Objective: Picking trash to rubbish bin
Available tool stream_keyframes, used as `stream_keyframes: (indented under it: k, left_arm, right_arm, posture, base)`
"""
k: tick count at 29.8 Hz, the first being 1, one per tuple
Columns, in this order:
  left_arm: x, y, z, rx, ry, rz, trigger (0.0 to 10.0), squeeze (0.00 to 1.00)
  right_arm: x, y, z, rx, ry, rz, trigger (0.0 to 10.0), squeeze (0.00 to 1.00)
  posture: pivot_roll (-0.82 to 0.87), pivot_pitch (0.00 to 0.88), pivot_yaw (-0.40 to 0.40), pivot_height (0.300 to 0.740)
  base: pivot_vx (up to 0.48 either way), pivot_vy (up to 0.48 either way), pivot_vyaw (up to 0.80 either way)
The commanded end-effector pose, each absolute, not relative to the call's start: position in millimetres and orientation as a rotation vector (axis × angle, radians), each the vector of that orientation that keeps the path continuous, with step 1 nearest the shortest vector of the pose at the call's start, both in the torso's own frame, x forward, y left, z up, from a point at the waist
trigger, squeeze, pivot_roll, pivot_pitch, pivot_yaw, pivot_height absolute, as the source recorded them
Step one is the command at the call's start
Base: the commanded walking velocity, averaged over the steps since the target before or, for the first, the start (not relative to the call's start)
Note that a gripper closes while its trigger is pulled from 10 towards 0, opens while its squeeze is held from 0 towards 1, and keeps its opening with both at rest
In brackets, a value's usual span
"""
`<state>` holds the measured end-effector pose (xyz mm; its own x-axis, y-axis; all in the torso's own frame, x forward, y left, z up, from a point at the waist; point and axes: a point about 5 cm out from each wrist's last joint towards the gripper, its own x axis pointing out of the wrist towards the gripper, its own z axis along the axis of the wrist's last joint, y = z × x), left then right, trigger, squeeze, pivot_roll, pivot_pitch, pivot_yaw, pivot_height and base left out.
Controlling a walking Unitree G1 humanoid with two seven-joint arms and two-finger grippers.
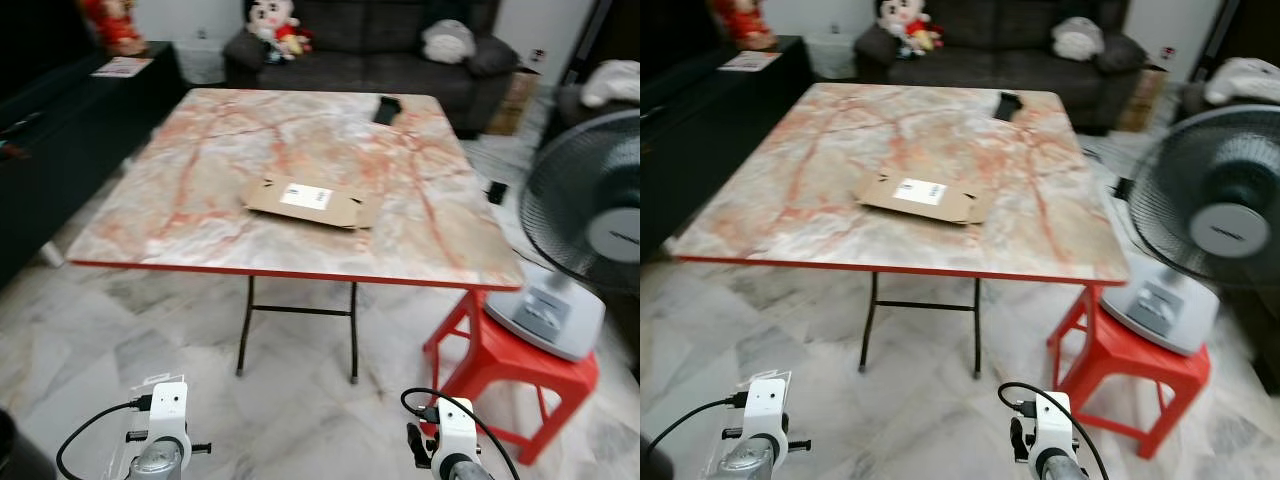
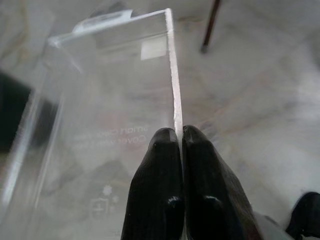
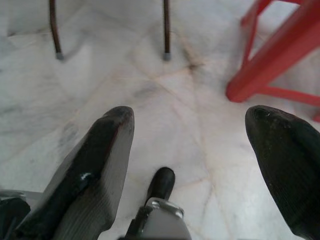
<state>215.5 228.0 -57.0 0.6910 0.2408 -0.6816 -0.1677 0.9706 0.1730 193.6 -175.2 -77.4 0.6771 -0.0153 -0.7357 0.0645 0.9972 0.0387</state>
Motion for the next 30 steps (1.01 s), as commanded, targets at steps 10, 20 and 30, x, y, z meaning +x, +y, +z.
stream_keyframes:
  k: [10,20,30]
  left_arm:
    - [204,226,-65,0.088,0.84,0.22,10.0,0.0]
    - [195,231,-69,0.093,0.865,0.234,10.0,0.0]
    - [194,230,-70,0.096,0.867,0.233,10.0,0.0]
  right_arm:
    - [190,-177,-79,0.052,0.844,-0.049,10.0,0.0]
    - [189,-175,-80,0.043,0.85,-0.033,10.0,0.0]
    - [188,-175,-80,0.038,0.856,-0.03,10.0,0.0]
  posture:
    - [-0.05,0.0,-0.014,0.74]
    - [-0.05,0.0,-0.014,0.74]
    - [-0.05,0.0,-0.016,0.74]
  base:
    - [0.0,0.0,0.8]
    - [0.0,0.0,0.8]
    - [0.0,0.0,0.8]
